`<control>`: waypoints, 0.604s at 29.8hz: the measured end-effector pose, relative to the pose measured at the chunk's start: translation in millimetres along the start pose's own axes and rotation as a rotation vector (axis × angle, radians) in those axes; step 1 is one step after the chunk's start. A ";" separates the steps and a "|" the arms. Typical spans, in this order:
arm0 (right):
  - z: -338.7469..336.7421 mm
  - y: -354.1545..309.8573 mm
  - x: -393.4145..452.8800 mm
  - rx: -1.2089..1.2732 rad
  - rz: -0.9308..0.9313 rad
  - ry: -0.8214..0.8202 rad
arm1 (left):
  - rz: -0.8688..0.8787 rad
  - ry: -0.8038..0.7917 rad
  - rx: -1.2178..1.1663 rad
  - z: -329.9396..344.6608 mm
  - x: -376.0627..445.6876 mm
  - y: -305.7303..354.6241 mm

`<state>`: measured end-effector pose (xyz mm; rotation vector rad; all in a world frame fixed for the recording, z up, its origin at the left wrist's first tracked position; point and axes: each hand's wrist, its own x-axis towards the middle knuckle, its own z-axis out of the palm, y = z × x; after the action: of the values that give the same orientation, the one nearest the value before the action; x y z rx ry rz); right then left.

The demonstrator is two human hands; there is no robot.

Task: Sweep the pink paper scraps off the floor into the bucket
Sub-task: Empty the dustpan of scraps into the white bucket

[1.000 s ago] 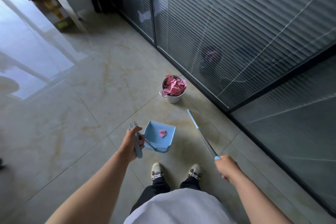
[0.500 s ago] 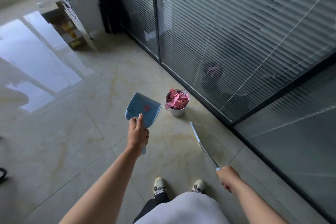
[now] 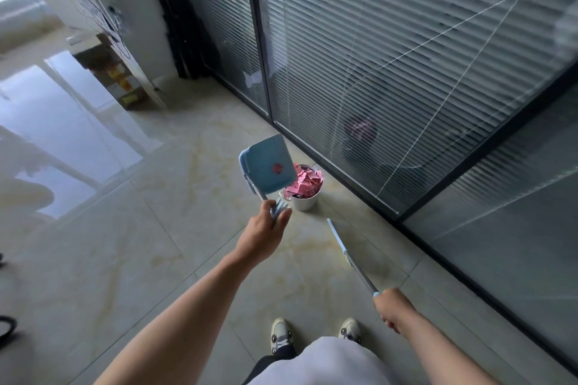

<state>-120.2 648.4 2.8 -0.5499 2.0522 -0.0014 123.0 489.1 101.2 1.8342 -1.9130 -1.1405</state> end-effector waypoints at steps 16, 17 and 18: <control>-5.2 6.7 -1.8 0.000 -0.008 0.018 | 0.335 -0.194 0.600 33.1 2.3 1.7; -5.3 6.7 -1.4 -0.001 -0.009 0.016 | 0.350 -0.201 0.635 33.9 1.5 1.3; -5.6 6.3 -1.0 -0.005 -0.011 0.015 | 0.361 -0.210 0.661 34.7 0.9 1.0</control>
<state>-126.8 653.2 5.2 -0.5657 2.0638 -0.0069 99.1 500.4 78.7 1.5538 -2.8498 -0.6397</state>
